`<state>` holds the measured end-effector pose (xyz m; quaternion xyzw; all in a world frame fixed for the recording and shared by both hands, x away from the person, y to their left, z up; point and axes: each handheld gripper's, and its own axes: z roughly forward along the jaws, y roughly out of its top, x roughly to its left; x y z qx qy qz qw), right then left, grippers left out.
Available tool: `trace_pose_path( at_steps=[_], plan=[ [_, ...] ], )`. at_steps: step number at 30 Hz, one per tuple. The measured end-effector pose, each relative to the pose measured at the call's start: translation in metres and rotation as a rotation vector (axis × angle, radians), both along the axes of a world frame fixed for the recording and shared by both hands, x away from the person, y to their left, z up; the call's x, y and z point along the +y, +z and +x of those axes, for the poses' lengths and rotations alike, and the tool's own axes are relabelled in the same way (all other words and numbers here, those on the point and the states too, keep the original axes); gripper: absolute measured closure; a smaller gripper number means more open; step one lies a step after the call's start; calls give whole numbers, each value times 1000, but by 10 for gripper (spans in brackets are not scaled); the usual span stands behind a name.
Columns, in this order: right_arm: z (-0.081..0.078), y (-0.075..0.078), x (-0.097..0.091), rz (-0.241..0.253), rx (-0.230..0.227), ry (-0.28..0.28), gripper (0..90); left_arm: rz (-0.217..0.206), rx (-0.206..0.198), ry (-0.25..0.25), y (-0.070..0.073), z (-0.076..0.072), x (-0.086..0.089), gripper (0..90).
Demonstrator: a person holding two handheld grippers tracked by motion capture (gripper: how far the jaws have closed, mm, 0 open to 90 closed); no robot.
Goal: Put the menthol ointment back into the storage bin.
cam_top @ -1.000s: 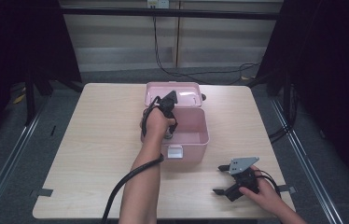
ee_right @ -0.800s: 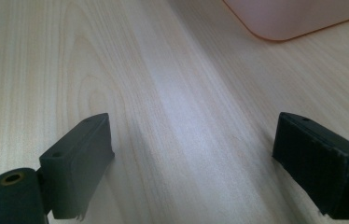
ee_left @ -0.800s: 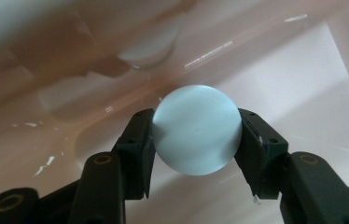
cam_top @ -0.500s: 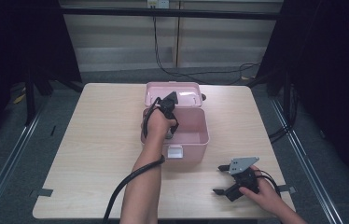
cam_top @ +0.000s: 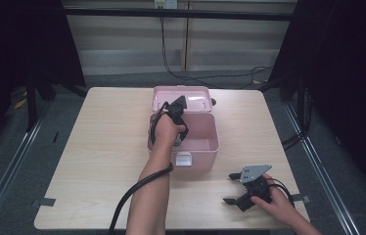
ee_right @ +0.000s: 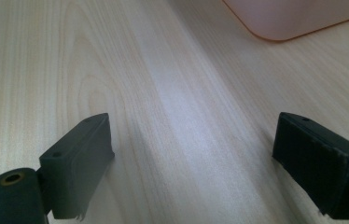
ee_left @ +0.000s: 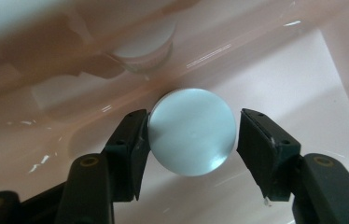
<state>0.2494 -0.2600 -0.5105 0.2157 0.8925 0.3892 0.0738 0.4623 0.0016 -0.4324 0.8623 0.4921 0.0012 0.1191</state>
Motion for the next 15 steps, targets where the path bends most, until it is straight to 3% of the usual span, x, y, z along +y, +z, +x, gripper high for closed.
trace_pose_path(
  at_steps=[15],
  plan=[
    [0, 0, 0, -2, -4, 0, 112, -19, 15, -2, 7, -4, 6, 298]
  ],
)
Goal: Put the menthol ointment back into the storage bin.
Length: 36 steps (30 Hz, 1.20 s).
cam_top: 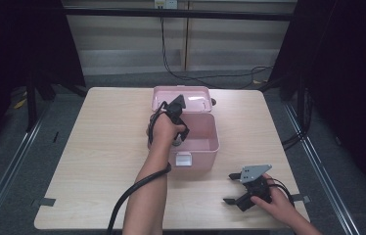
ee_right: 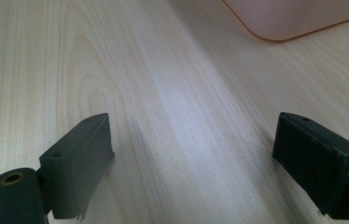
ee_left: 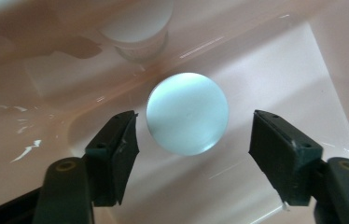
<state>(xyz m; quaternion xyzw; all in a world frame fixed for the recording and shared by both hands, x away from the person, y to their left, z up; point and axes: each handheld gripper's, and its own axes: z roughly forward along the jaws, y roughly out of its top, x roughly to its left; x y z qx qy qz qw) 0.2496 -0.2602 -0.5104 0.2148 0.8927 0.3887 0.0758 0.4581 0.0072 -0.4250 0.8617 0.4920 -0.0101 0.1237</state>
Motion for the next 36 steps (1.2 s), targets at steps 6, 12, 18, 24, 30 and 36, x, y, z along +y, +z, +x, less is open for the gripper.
trace_pose_path(
  at_steps=[6, 12, 18, 24, 30, 36],
  plan=[
    [0, 0, 0, 0, 5, 1, 112, -7, 17, 3, 4, -2, 2, 259],
    [0, 0, 0, -1, 0, -1, 112, -19, 37, -3, 10, -5, 4, 223],
    [0, 0, 0, -1, 0, -1, 112, -26, 44, -9, 14, -7, 7, 205],
    [0, 0, 0, 0, 3, 1, 112, -37, 44, -15, 22, -9, 11, 205],
    [0, 0, 0, -1, 4, 0, 112, -46, 48, -6, 30, -11, 15, 211],
    [0, 0, 0, -1, 3, 0, 112, -45, 50, -35, 42, -15, 19, 212]
  ],
)
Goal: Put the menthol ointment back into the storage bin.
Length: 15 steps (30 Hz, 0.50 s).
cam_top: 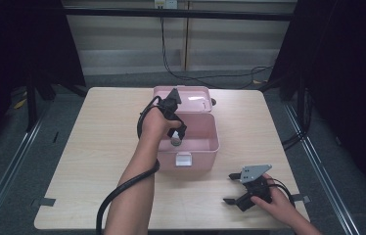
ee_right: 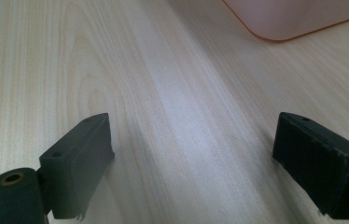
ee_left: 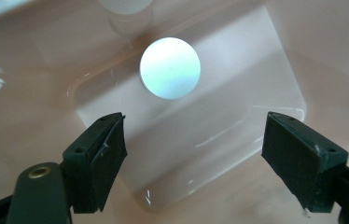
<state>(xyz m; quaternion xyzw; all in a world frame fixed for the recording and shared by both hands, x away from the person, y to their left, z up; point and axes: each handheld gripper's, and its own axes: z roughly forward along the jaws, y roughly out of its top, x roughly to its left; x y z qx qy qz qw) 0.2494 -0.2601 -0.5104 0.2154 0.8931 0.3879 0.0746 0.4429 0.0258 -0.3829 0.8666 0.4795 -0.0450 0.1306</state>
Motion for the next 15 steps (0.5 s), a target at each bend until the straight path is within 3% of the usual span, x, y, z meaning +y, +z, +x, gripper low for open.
trace_pose_path(
  at_steps=[15],
  plan=[
    [0, 0, 0, 0, -3, -1, 112, 3, -1, -51, 28, -8, 4, 219]
  ],
)
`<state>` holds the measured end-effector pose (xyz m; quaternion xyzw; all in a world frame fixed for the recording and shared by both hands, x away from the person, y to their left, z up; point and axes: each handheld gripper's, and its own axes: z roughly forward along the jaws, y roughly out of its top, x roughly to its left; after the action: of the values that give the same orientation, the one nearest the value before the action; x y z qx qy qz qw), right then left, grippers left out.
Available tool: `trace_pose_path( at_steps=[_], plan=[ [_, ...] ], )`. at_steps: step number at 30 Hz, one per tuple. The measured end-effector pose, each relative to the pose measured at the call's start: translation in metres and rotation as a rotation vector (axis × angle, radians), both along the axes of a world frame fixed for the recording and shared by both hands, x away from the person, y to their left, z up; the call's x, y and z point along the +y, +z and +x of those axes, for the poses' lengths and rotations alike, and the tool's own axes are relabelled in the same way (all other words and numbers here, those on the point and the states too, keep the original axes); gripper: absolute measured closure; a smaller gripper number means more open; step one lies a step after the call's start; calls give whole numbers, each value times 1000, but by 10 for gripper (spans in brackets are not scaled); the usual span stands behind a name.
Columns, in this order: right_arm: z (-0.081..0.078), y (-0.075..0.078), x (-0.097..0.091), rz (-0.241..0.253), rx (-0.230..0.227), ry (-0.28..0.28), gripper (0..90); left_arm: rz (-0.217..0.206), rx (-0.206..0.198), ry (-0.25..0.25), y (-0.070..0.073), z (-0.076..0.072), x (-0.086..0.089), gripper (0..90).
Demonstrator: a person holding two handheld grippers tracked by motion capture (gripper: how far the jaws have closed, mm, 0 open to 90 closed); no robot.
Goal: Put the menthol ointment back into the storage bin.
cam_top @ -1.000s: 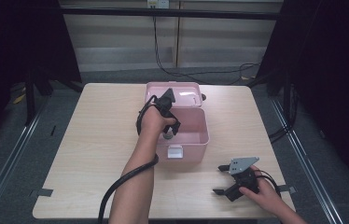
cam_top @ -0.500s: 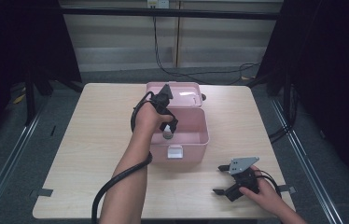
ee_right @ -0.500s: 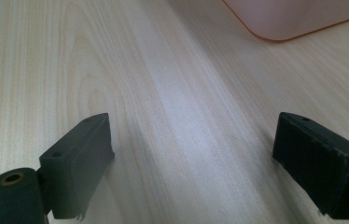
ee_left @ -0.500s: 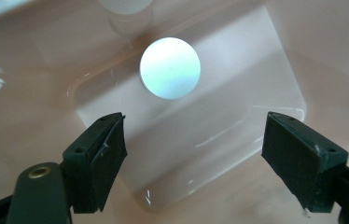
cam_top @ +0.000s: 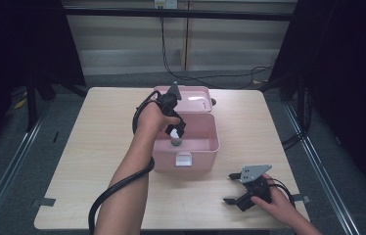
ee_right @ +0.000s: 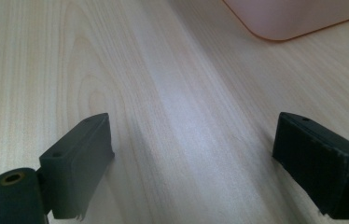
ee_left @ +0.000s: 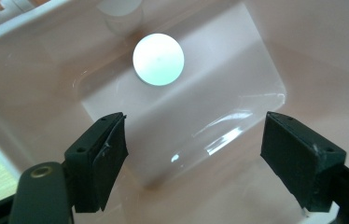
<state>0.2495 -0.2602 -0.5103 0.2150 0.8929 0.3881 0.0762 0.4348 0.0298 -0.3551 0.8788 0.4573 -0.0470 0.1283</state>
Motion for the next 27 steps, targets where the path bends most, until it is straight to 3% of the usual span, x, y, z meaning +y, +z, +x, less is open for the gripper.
trace_pose_path(
  at_steps=[17, 27],
  plan=[
    [0, 0, 0, 0, 7, -1, 112, -13, -18, 10, 30, -8, 26, 220],
    [0, 0, 0, 0, 7, -1, 113, -23, -26, 10, 40, -13, 38, 221]
  ],
)
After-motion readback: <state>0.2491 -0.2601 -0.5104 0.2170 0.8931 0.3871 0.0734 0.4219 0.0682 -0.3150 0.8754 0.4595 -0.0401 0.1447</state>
